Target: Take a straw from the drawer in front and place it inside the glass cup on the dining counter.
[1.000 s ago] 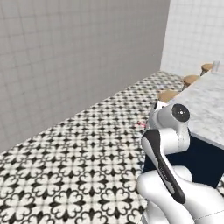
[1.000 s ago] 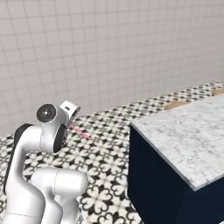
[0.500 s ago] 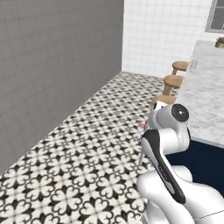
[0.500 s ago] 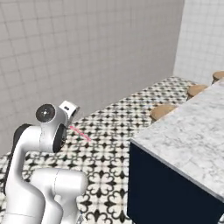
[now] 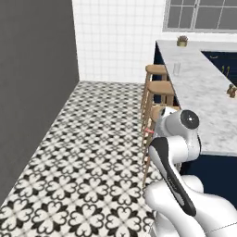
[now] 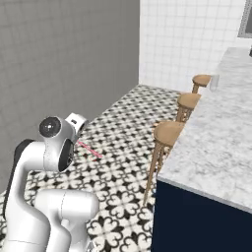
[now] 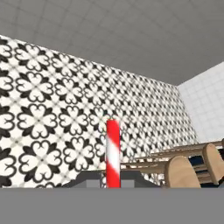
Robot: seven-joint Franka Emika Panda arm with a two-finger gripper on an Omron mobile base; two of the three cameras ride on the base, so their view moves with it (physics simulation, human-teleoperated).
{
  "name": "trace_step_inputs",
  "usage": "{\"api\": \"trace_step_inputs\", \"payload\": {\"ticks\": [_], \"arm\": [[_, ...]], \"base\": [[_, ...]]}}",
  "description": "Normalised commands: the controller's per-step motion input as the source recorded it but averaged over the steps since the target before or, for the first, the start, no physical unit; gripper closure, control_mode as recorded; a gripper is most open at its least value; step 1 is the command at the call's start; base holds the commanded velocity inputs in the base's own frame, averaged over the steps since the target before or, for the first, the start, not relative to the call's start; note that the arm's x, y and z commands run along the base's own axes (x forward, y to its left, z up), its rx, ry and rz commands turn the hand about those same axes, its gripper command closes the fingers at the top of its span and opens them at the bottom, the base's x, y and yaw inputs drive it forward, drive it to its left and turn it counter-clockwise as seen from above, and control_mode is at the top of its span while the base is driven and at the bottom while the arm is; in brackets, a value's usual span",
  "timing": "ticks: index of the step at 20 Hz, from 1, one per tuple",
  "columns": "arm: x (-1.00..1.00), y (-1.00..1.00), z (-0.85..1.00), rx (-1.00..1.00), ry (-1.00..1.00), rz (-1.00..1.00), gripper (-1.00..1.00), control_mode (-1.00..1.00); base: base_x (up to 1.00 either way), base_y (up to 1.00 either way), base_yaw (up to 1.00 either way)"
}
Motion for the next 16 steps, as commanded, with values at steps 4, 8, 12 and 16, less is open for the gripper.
{"api": "trace_step_inputs", "payload": {"ticks": [4, 8, 12, 16], "arm": [[0.0, 0.0, 0.0, 0.0, 0.0, 0.0, 1.0, 1.0], [0.0, 0.0, 0.0, 0.0, 0.0, 0.0, 1.0, 1.0], [0.0, 0.0, 0.0, 0.0, 0.0, 0.0, 1.0, 1.0], [0.0, 0.0, 0.0, 0.0, 0.0, 0.0, 1.0, 1.0]], "base": [[1.0, 0.91, -0.58], [1.0, 0.93, -0.58], [1.0, 0.96, -0.61], [1.0, 0.89, -0.63]]}}
